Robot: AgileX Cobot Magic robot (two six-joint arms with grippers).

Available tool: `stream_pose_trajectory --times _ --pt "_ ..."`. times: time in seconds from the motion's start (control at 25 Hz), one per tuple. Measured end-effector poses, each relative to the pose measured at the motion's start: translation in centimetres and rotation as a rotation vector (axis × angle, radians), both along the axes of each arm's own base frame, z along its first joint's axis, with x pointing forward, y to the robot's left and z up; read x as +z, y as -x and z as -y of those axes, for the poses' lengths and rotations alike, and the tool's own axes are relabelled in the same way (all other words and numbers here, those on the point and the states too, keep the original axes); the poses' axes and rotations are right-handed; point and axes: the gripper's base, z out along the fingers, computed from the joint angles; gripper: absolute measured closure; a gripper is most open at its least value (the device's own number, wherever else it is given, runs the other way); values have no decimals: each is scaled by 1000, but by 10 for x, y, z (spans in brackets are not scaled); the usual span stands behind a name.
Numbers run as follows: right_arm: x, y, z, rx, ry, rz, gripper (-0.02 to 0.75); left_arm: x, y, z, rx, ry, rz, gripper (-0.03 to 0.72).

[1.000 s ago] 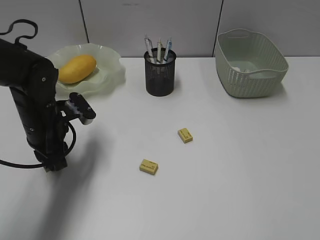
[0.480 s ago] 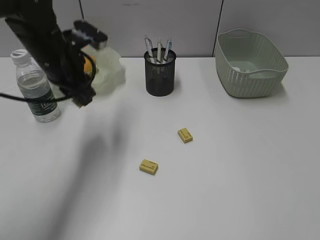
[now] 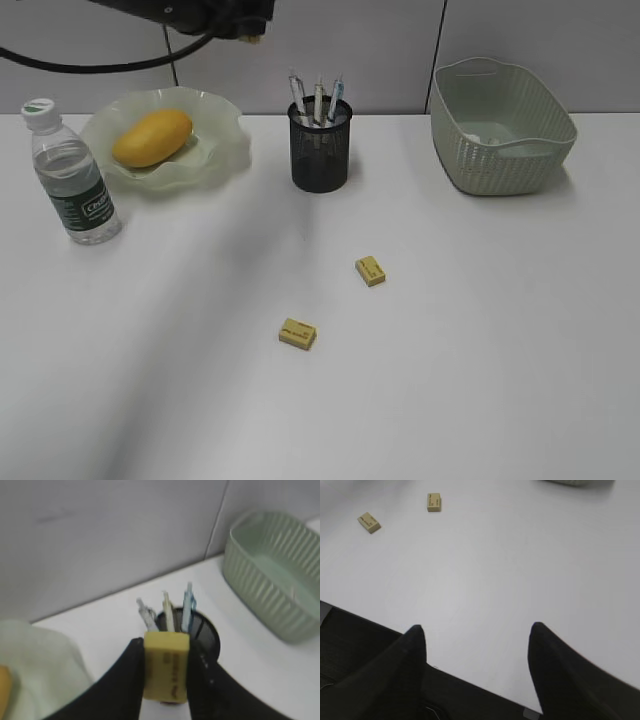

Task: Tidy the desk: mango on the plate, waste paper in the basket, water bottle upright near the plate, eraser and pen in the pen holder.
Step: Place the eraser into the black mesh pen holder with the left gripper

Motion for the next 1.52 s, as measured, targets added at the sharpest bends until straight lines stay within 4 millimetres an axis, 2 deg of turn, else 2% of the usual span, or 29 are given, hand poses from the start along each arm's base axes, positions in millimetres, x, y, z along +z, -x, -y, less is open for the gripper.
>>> stream_pose_trajectory --times 0.24,0.48,0.72,1.04,1.24,1.52 --pt "0 0 0 0 1 0 227 -11 -9 28 86 125 123 486" --pt "0 0 0 -1 1 1 227 -45 -15 55 127 139 201 486" --pt "0 0 0 -1 1 1 227 -85 -25 60 187 159 170 486" --pt "0 0 0 -1 1 1 227 -114 -30 61 228 183 119 486" --pt "0 0 0 -1 1 2 227 -119 -31 61 232 185 110 477" --pt "0 0 0 -1 1 2 227 -118 -31 61 232 185 112 367"
